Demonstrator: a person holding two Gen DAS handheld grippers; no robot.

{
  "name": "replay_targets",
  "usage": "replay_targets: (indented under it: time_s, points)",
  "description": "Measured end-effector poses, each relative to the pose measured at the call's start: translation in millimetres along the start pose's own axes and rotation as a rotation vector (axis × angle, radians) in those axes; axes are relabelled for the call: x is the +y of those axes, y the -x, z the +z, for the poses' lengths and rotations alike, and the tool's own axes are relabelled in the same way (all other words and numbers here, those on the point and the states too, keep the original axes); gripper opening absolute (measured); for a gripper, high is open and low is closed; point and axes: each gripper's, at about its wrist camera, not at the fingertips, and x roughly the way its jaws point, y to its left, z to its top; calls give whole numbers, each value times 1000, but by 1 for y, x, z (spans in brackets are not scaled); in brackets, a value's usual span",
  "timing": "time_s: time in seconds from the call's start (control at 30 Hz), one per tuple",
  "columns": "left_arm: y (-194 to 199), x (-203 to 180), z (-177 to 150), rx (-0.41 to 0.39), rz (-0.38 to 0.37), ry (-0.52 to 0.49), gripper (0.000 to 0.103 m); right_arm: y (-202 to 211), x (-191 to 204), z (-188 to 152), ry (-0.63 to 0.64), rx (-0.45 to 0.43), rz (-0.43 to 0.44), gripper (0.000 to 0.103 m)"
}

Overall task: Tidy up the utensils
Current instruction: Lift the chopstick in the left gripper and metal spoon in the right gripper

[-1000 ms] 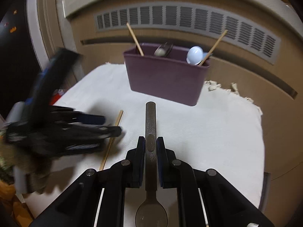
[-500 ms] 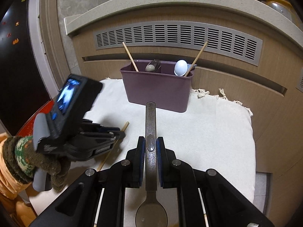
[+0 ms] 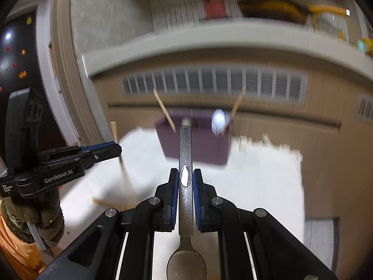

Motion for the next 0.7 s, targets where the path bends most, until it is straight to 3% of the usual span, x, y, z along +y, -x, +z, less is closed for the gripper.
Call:
replay_targets:
  time_s: [0.17,0.33,0.5,0.7]
  points:
    - [16,-7,68,-153,-10,-46,6,25,6,65,39,-168,-20,11]
    - [15,-6,122,-232,1,-75,6,27,-4,131,16,-288,-33,11]
    - [-4,3,150,-267,24,-87,6,3,-19,164,-1,-340,-5,11]
    - [-41,23,155,-243,30,-48,6,-50,-29,173,23,-319,16,11]
